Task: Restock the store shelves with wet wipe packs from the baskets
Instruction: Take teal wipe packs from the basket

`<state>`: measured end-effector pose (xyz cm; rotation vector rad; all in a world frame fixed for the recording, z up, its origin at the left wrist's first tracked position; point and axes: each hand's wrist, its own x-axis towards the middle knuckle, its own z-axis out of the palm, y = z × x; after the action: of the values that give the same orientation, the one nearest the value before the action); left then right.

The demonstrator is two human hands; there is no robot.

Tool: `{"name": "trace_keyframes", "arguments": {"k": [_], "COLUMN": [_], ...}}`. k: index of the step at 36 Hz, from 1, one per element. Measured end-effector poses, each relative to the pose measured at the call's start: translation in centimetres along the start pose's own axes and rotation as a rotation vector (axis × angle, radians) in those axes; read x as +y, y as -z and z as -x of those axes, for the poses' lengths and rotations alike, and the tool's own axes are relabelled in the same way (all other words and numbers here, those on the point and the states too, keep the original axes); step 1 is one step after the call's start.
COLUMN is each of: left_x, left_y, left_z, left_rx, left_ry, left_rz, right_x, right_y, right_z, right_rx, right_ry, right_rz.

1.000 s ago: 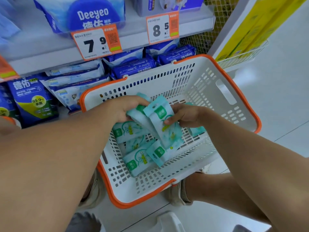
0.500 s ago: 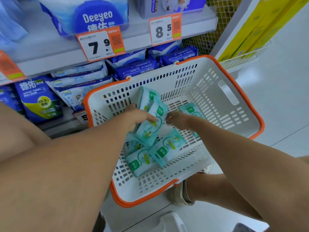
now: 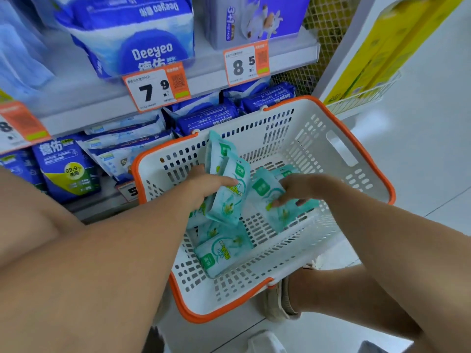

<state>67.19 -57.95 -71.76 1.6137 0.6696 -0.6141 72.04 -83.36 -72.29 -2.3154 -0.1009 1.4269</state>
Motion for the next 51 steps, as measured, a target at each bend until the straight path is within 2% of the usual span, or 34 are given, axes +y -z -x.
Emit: {"name": "trace_keyframes", "arguments": {"k": [3, 6, 8, 13, 18, 20, 23, 25, 27, 29, 31, 33, 39, 43, 49, 51], "left_x": [1.6, 4.5, 7.0, 14.3, 18.5, 19.2, 20.0, 20.8, 21.4, 21.6, 21.3, 20.9, 20.3, 20.4, 21.1, 21.3], "left_y": [0.2, 0.3, 0.2, 1.1, 4.6, 5.9, 7.6, 8.8, 10.0, 10.8, 10.9, 10.8, 10.6, 9.5, 9.2, 9.5], "left_z": [1.5, 4.0, 5.9, 11.5, 17.0, 18.3, 19.6, 20.3, 21.0, 21.9, 22.6, 22.8, 23.5, 23.7, 23.7, 23.3], "left_rx": [-0.026, -0.049, -0.013, 0.189, 0.305, 0.408, 0.566, 0.604, 0.490, 0.304, 0.114, -0.001, -0.131, -0.145, -0.083, -0.061], "left_ry": [-0.075, -0.174, -0.254, -0.480, -0.703, -0.785, -0.923, -0.899, -0.868, -0.825, -0.844, -0.872, -0.715, -0.724, -0.803, -0.841], "left_rz": [0.028, 0.114, 0.206, 0.415, 0.244, 0.185, 0.223, 0.260, 0.303, 0.330, 0.331, 0.330, 0.187, 0.260, 0.382, 0.375], "right_x": [-0.8, -3.6, -6.7, -13.7, -18.0, -20.1, -23.7, -25.4, -26.1, -26.2, -25.9, -25.8, -26.0, -26.0, -25.9, -26.0], "right_y": [3.5, 5.5, 6.7, 8.1, 7.6, 7.1, 5.8, 5.2, 5.1, 5.1, 5.1, 5.3, 6.1, 6.5, 7.3, 6.7], "right_z": [4.3, 8.0, 10.5, 16.9, 22.1, 23.2, 23.5, 23.6, 24.0, 24.7, 25.1, 25.2, 25.3, 25.0, 25.7, 25.7], "right_rx": [0.020, -0.075, -0.079, 0.079, 0.043, 0.062, 0.099, 0.139, 0.184, 0.227, 0.259, 0.283, 0.287, 0.266, 0.402, 0.398], "right_ry": [0.154, 0.368, 0.467, 0.517, 0.717, 0.782, 0.912, 0.996, 1.042, 1.088, 1.114, 1.116, 1.118, 1.182, 1.157, 1.156], "right_rz": [-0.399, -0.805, -0.979, -1.084, -1.090, -1.085, -1.157, -1.195, -1.213, -1.189, -1.136, -1.107, -1.157, -1.159, -0.734, -0.640]}}
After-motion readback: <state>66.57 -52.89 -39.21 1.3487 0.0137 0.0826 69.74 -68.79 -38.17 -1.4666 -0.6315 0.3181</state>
